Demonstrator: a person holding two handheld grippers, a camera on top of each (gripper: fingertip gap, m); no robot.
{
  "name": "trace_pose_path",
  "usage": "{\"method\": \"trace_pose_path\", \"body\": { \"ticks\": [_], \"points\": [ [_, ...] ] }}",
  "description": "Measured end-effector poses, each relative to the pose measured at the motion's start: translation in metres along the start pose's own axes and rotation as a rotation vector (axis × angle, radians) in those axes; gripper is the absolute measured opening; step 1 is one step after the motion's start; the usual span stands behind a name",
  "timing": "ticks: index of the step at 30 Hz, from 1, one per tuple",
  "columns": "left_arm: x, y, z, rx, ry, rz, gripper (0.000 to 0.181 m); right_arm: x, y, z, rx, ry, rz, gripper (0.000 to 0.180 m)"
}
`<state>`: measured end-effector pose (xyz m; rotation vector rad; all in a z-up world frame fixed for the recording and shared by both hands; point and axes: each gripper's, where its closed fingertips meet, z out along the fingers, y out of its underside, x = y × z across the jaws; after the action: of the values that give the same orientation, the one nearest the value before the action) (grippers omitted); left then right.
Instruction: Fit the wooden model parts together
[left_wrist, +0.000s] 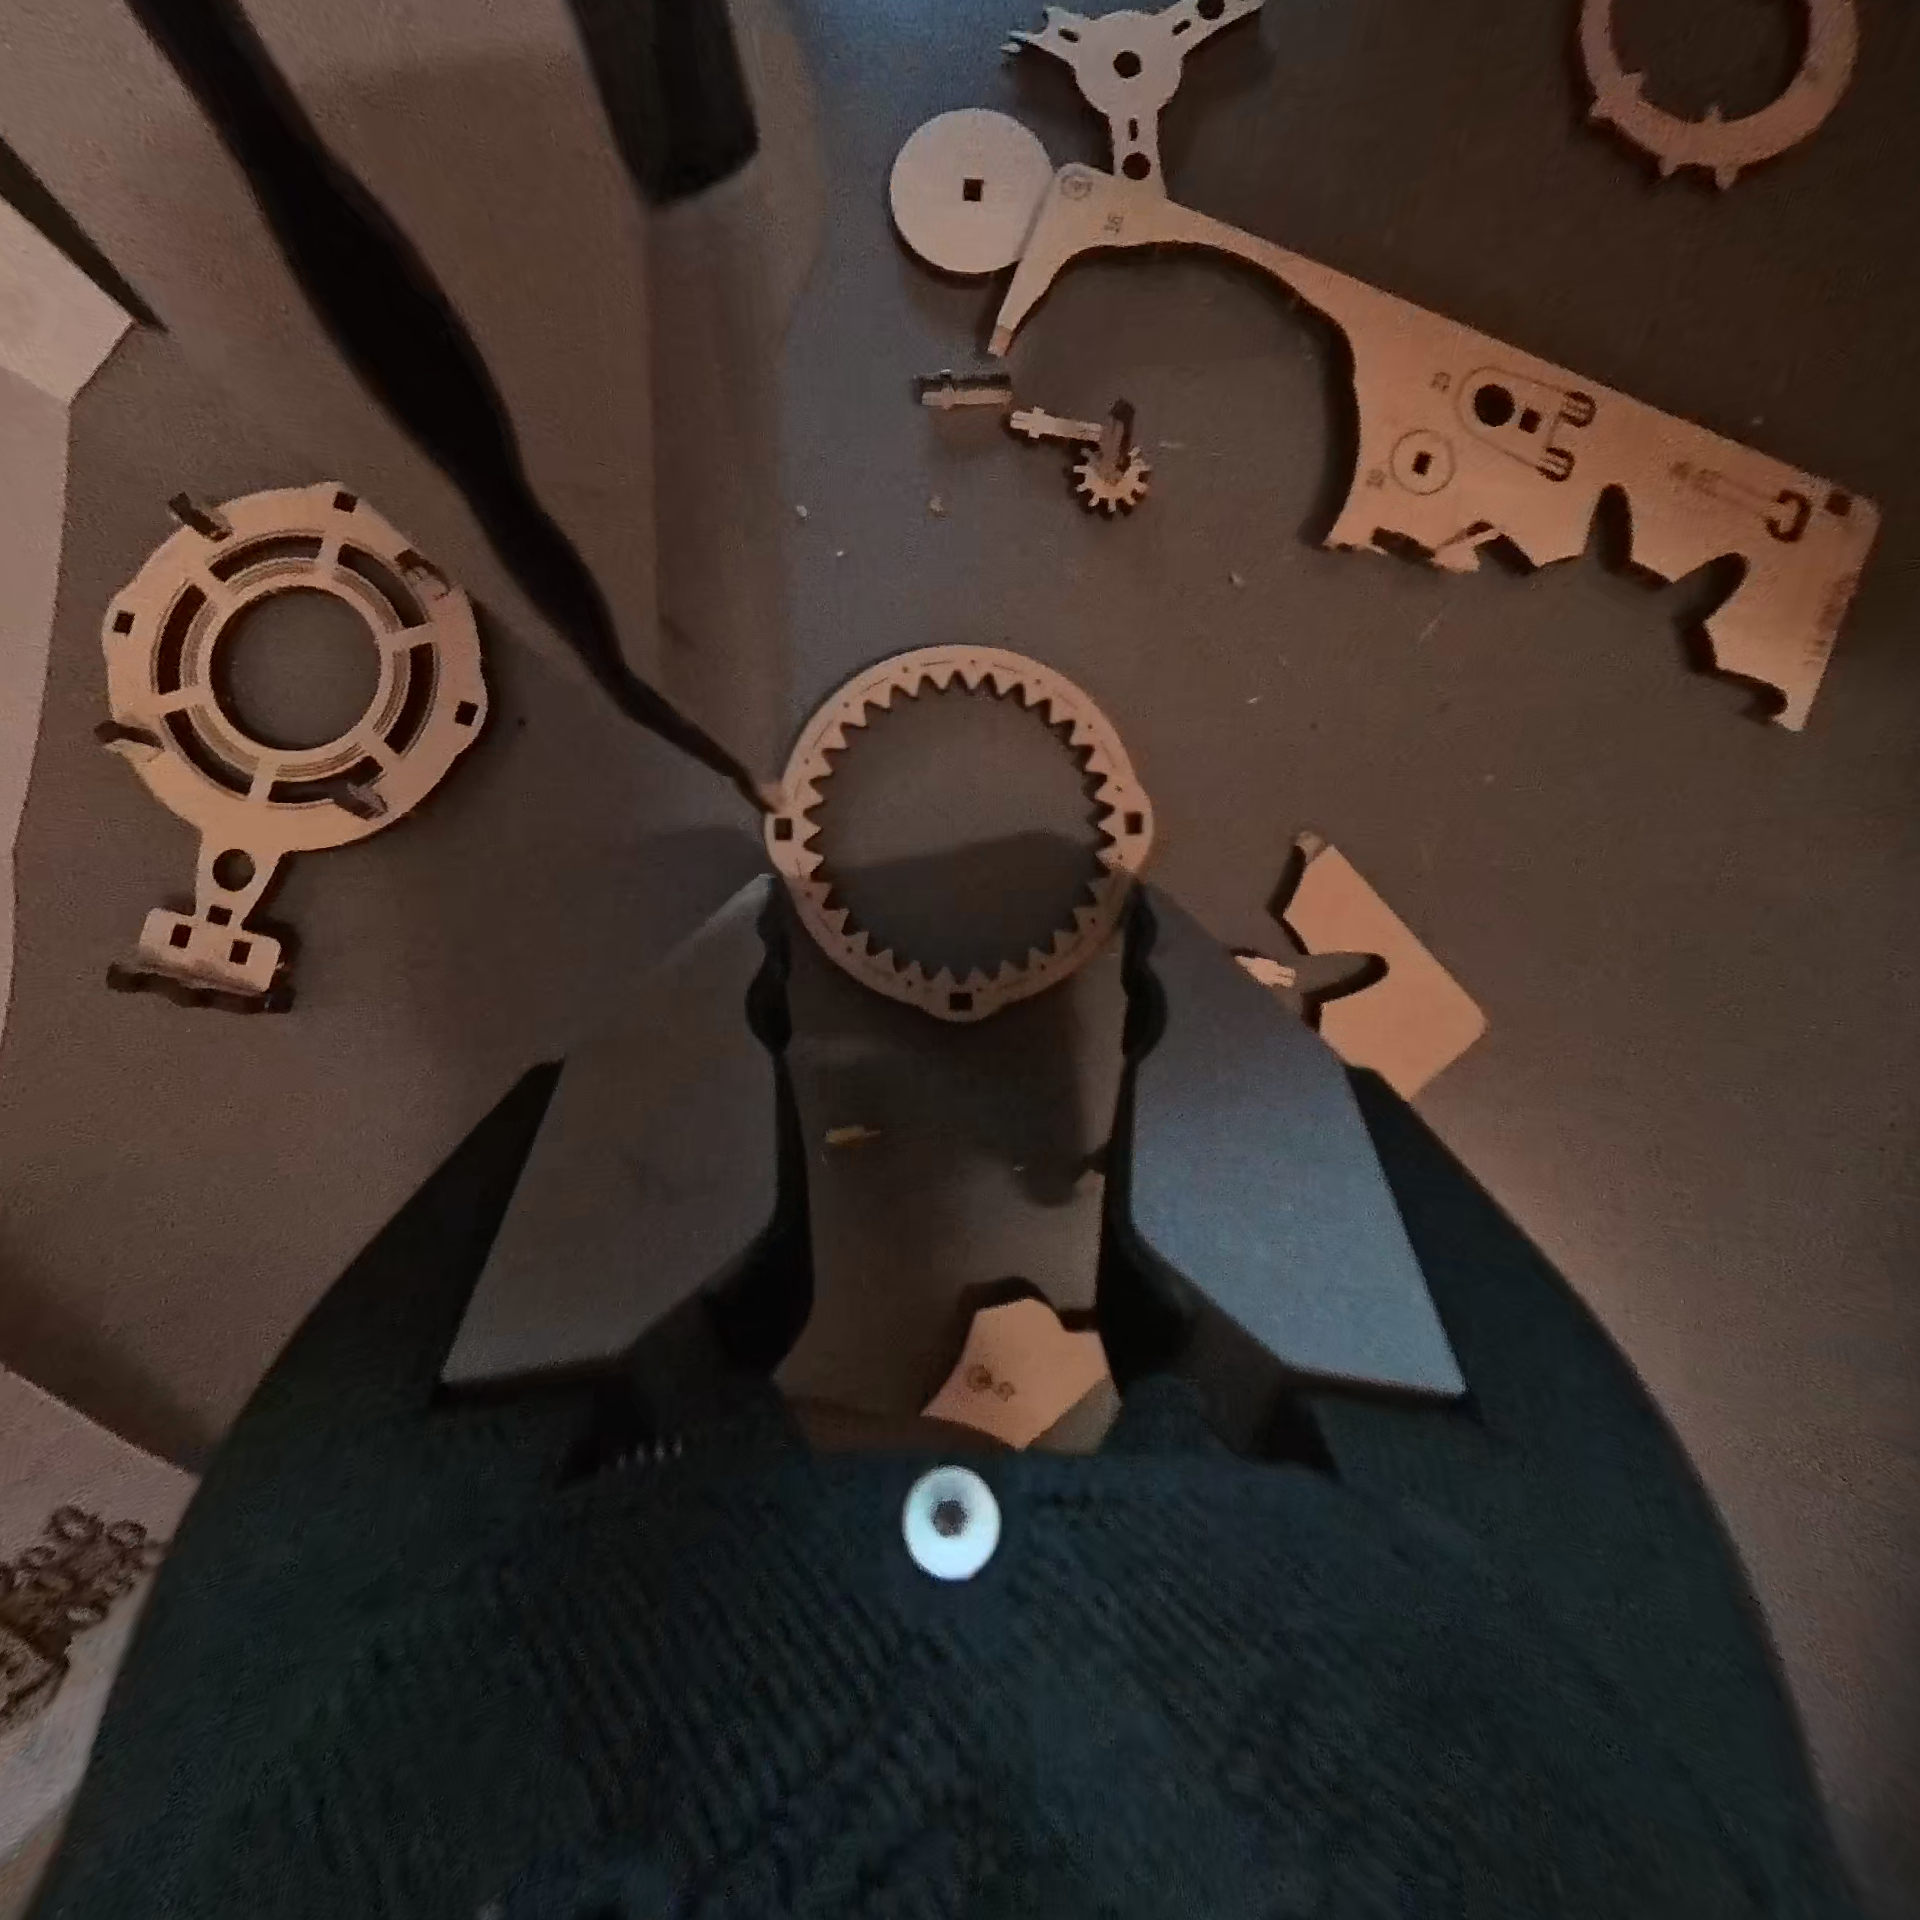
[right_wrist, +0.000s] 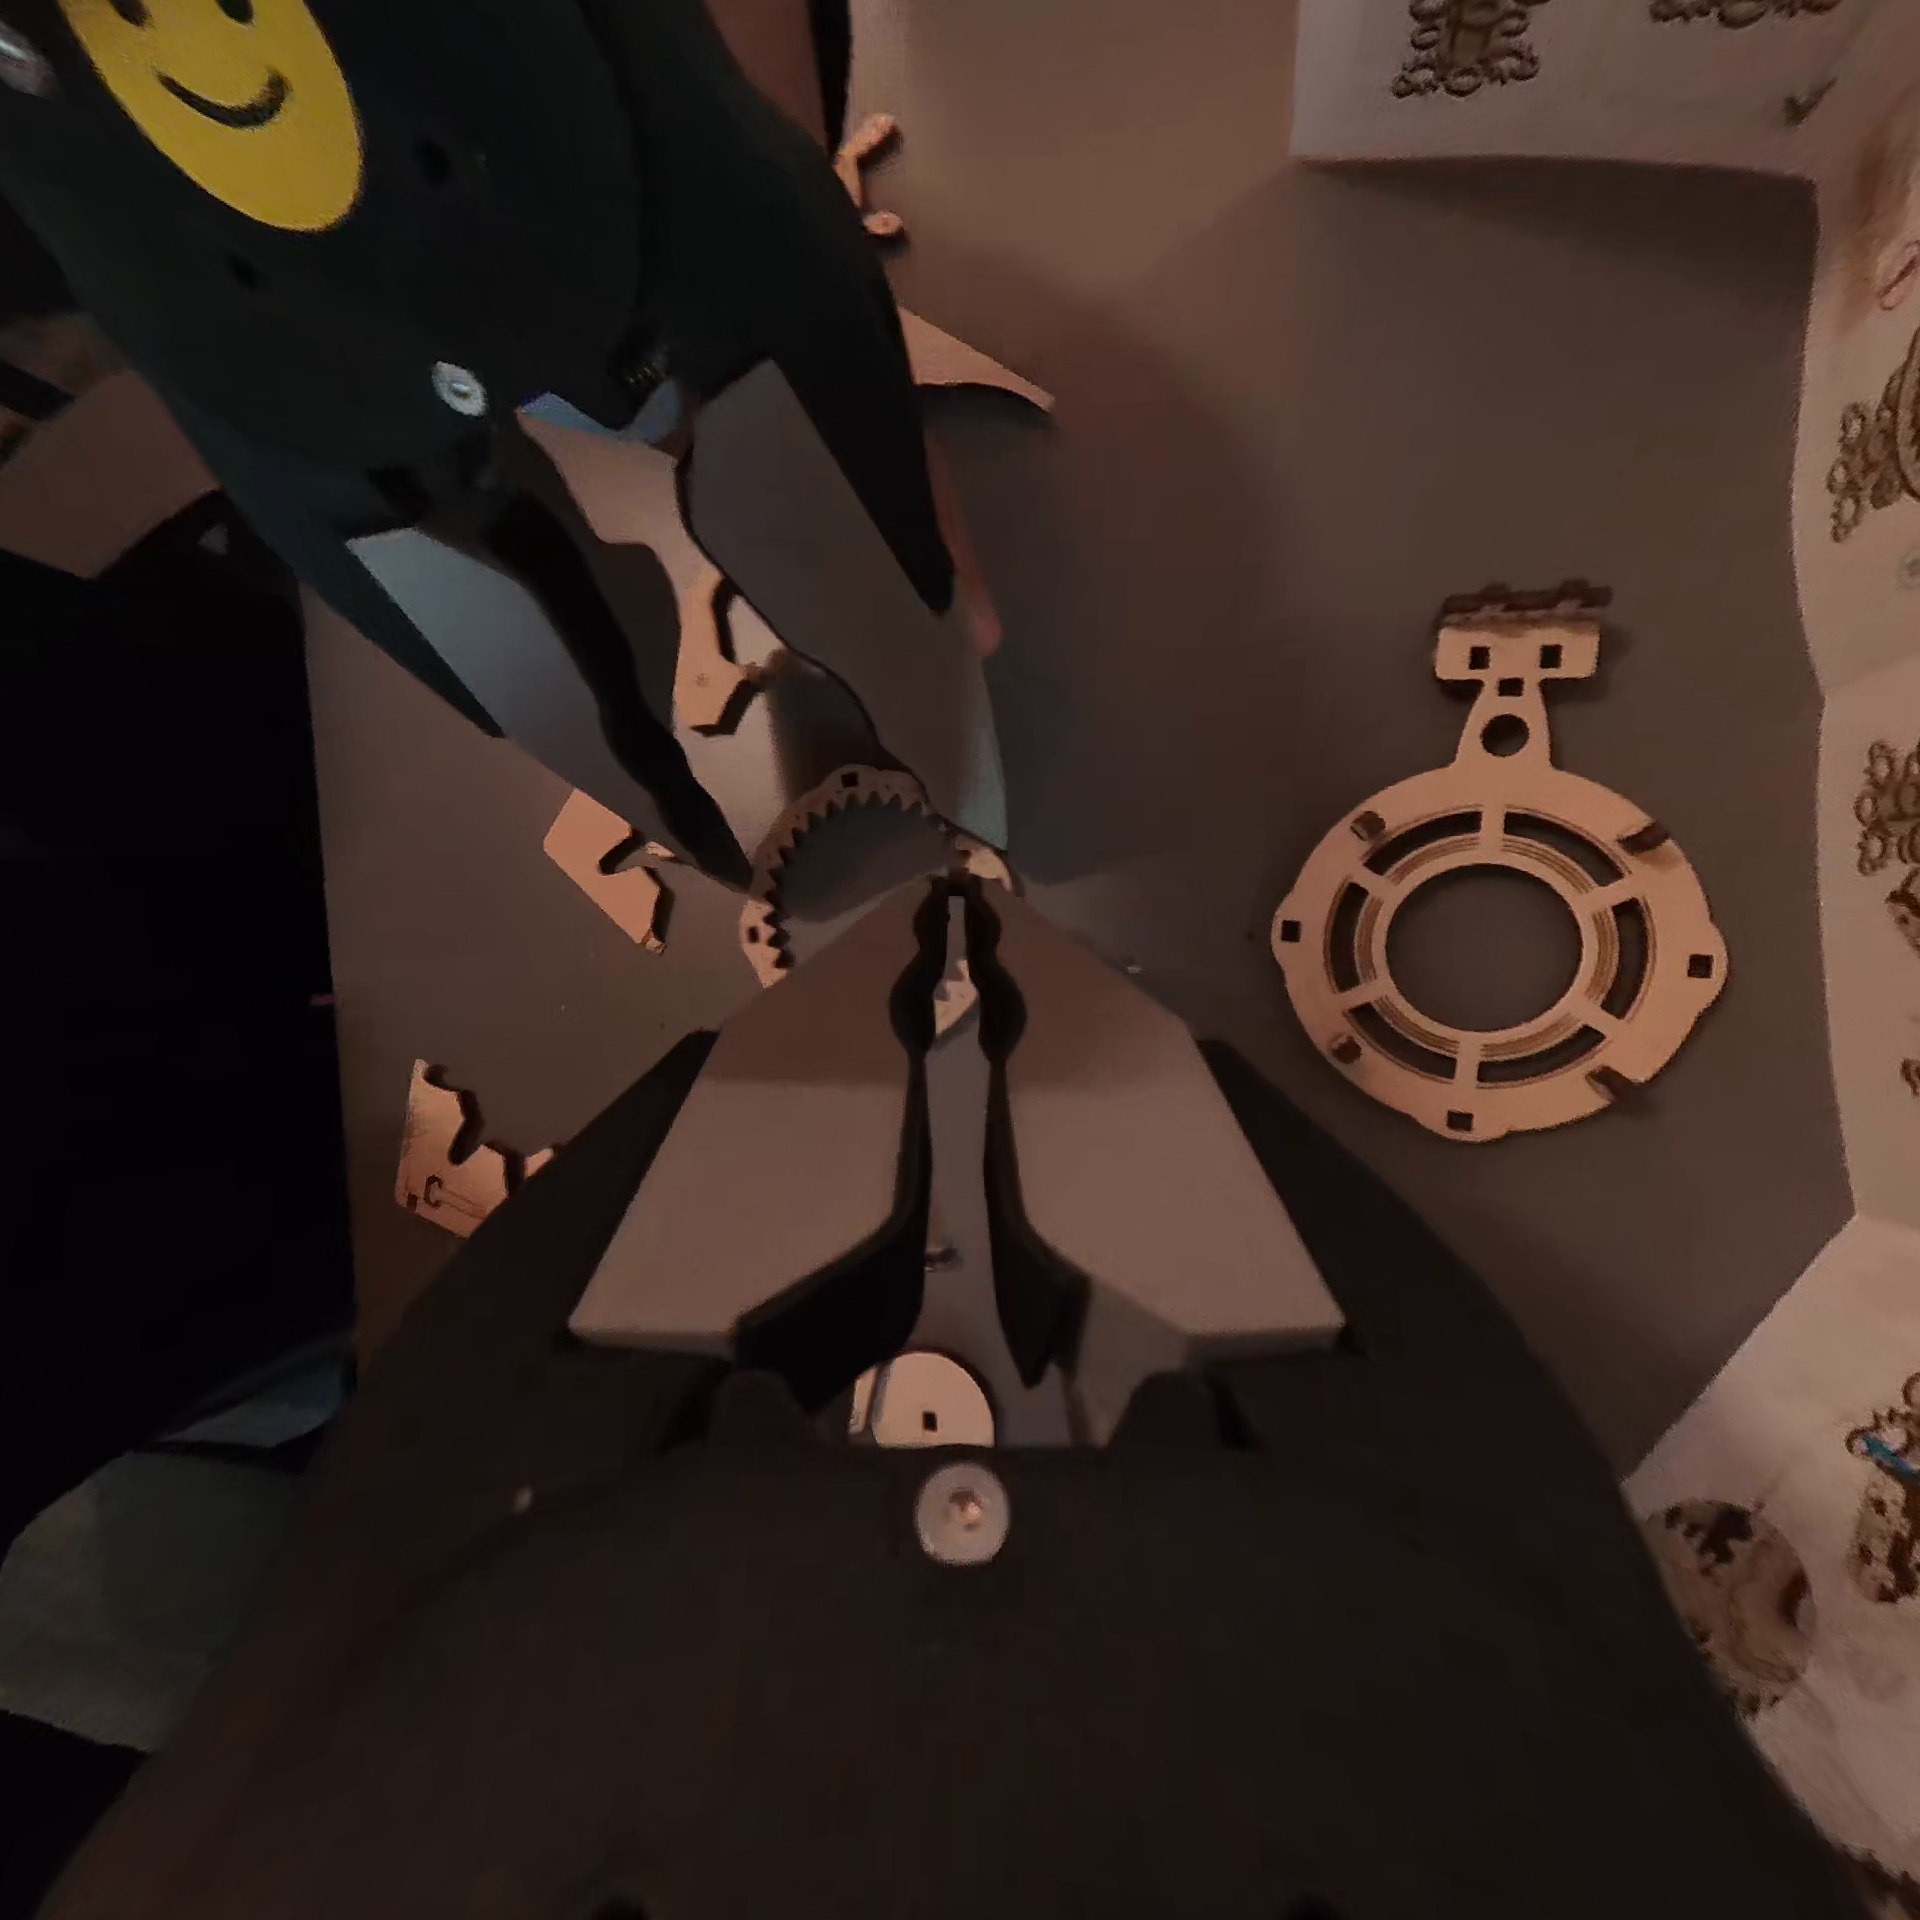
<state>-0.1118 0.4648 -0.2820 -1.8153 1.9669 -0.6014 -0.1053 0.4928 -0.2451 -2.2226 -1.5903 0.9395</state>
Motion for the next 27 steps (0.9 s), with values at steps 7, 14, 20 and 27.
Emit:
{"method": "trace_pose_path", "body": {
  "ticks": [7, 14, 20, 27],
  "points": [
    [-0.005, -0.023, -0.045, 0.279, -0.092, -0.111, 0.061, -0.077, -0.026, -0.053, 0.373, -0.49, -0.309, 0.0],
    [0.003, -0.024, -0.049, 0.343, -0.148, -0.099, 0.061, -0.082, -0.036, -0.083, 0.566, -0.681, -0.248, 0.0],
    [0.001, -0.014, -0.045, 0.323, -0.129, -0.121, 0.062, -0.085, -0.038, -0.093, 0.62, -0.721, -0.243, 0.0],
    [0.002, 0.029, -0.043, 0.137, -0.087, -0.166, 0.063, -0.076, -0.038, -0.084, 0.594, -0.676, -0.204, 0.0]
  ]
}}
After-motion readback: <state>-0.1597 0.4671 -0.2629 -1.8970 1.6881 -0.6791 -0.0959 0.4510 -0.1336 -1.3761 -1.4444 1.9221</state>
